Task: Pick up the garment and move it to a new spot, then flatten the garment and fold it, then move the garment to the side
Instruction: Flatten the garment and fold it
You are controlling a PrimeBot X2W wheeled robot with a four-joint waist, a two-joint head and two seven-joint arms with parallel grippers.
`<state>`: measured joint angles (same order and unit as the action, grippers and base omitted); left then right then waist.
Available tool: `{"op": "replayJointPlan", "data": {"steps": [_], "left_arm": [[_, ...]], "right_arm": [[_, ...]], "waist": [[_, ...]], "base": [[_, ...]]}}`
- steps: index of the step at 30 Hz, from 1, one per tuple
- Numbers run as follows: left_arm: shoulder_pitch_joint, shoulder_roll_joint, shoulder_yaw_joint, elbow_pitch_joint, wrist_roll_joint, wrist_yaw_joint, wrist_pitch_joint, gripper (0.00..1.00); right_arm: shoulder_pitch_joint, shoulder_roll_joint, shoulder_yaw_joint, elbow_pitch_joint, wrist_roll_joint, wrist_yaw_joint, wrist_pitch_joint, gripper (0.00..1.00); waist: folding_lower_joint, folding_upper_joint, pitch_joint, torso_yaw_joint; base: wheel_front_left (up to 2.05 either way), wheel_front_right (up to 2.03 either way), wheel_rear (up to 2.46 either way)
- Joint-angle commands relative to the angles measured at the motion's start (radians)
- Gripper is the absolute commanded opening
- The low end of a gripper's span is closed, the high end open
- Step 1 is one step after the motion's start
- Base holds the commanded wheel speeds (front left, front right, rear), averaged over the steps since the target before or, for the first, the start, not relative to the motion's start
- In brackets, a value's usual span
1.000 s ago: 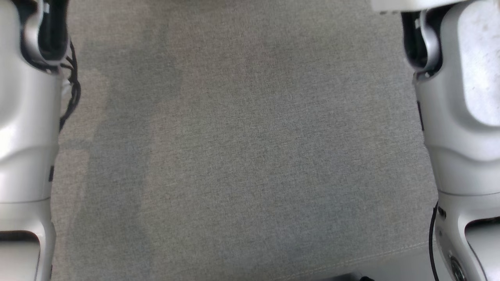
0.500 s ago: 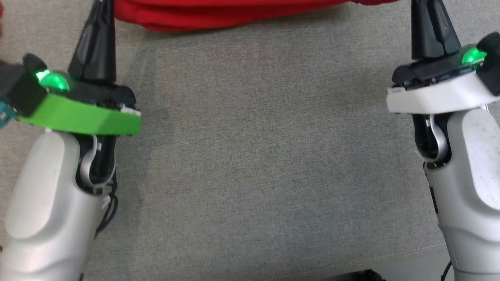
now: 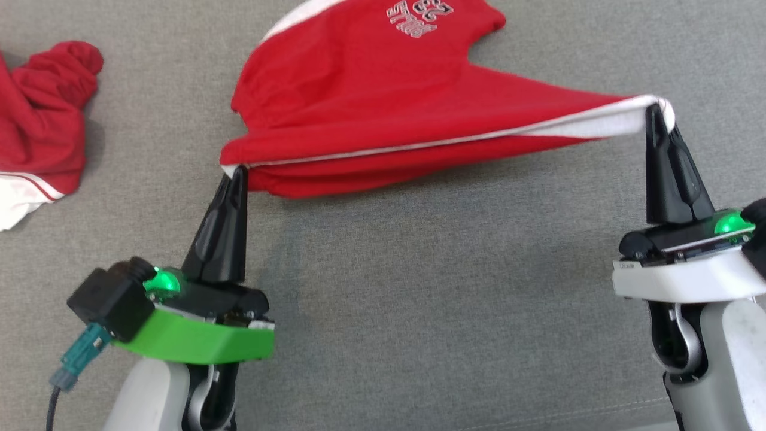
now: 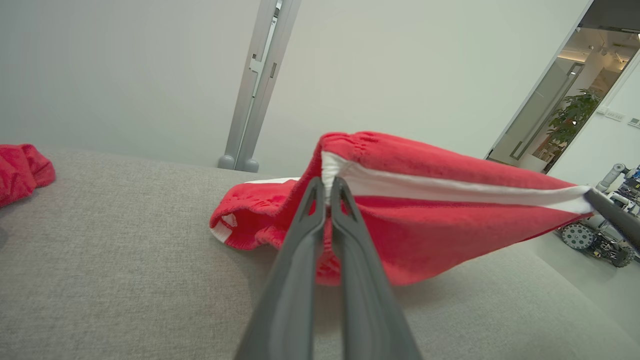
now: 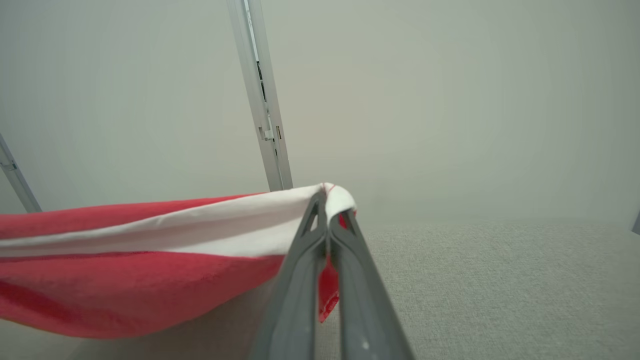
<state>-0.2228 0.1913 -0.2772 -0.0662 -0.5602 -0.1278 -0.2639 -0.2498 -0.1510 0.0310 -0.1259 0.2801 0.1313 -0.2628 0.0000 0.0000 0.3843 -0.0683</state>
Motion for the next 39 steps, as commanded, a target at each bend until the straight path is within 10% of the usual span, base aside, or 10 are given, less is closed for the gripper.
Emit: {"op": "replayJointPlan", "data": {"steps": [1, 22, 39], "left_arm": [[0.038, -0.007, 0.007, -0.009, 0.004, -0.004, -0.001, 0.00], [0.410, -0.080, -0.017, -0.111, 0.005, -0.004, -0.001, 0.00], [0.150, -0.137, -0.033, 0.268, -0.234, 0.002, 0.007, 0.00]], "right_arm": [[0.034, -0.003, -0.010, -0.012, 0.001, -0.001, -0.003, 0.00], [0.339, -0.066, -0.007, -0.066, 0.002, -0.001, 0.000, 0.00], [-0.108, -0.187, 0.197, 0.377, 0.064, -0.001, 0.024, 0.00]], "waist": [[0.0000, 0.0000, -0.090, 0.012], [0.0000, 0.0000, -0.249, 0.003], [0.0000, 0.0000, -0.149, 0.120]], "base": [[0.00, 0.00, 0.00], [0.00, 0.00, 0.00], [0.00, 0.00, 0.00]]}}
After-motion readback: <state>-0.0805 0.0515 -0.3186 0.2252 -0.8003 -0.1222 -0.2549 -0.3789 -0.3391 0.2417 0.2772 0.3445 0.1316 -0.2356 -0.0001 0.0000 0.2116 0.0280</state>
